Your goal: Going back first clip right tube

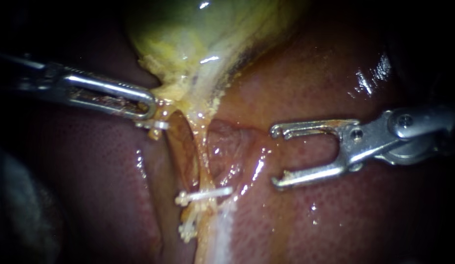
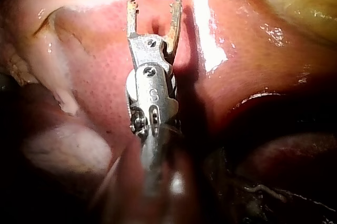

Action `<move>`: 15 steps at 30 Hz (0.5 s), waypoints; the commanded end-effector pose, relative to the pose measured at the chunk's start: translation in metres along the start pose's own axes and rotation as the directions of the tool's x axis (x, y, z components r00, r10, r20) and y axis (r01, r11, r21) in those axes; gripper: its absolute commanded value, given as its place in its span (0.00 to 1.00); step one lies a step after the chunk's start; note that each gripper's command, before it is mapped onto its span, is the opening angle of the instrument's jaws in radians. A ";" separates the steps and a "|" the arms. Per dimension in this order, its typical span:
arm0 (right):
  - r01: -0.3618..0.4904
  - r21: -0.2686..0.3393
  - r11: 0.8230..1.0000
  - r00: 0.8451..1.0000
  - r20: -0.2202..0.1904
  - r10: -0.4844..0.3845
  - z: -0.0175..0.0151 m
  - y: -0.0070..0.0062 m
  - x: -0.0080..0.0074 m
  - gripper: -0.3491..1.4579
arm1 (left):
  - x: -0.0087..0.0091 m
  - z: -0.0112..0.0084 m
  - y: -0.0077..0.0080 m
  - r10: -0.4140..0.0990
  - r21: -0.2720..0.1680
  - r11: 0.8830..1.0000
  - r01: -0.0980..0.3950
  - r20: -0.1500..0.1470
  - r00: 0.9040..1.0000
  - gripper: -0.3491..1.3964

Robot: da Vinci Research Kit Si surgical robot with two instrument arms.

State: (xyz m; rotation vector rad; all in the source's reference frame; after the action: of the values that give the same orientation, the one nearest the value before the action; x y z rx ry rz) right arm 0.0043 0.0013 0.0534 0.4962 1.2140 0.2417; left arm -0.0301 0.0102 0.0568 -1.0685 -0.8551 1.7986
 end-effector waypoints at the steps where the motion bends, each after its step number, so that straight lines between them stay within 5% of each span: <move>1: 0.000 0.000 1.000 1.000 0.000 0.000 0.0000 0.0000 0.0000 0.47 | -0.0001 0.0004 -0.0002 0.002 -0.001 1.000 -0.002 0.000 1.000 0.00; 15: 0.000 0.002 1.000 1.000 0.000 0.000 -0.0002 -0.0004 0.0000 0.47 | -0.0004 0.0020 -0.0011 0.007 -0.001 1.000 -0.007 0.008 1.000 0.00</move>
State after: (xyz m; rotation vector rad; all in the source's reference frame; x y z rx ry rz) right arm 0.0040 0.0010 0.0531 0.4981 1.2145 0.2397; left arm -0.0314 0.0100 0.0587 -1.0654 -0.8552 1.8099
